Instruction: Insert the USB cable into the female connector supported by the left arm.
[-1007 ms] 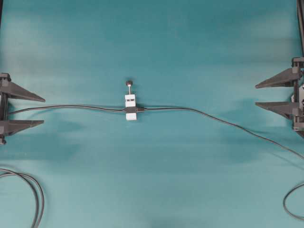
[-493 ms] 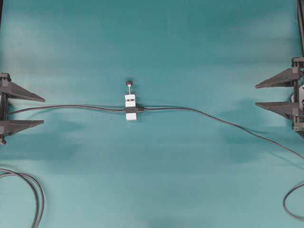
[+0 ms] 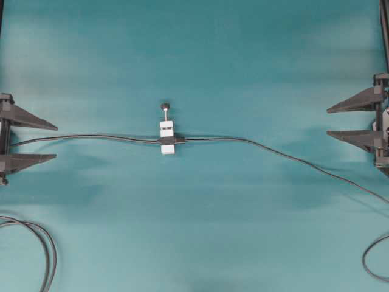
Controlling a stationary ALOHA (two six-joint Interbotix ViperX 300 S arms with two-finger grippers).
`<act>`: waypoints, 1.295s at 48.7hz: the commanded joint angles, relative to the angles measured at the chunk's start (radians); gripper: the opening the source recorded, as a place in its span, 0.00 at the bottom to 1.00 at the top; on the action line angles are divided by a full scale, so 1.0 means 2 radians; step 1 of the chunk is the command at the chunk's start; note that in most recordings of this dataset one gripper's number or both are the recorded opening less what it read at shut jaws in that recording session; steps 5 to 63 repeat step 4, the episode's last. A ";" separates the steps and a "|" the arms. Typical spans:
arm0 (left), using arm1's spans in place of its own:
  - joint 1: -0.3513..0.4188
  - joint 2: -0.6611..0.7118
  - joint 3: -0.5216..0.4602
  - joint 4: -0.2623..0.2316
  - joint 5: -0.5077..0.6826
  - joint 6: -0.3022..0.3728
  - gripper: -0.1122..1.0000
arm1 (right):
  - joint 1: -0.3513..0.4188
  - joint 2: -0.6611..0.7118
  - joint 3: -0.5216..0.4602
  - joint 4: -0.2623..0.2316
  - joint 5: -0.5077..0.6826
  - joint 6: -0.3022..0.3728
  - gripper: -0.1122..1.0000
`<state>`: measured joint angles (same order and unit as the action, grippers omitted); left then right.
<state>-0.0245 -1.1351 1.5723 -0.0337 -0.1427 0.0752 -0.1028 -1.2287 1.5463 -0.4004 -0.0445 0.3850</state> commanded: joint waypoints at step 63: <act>0.000 0.007 -0.006 0.000 -0.004 -0.004 0.85 | 0.001 0.004 -0.008 -0.001 -0.003 0.000 0.65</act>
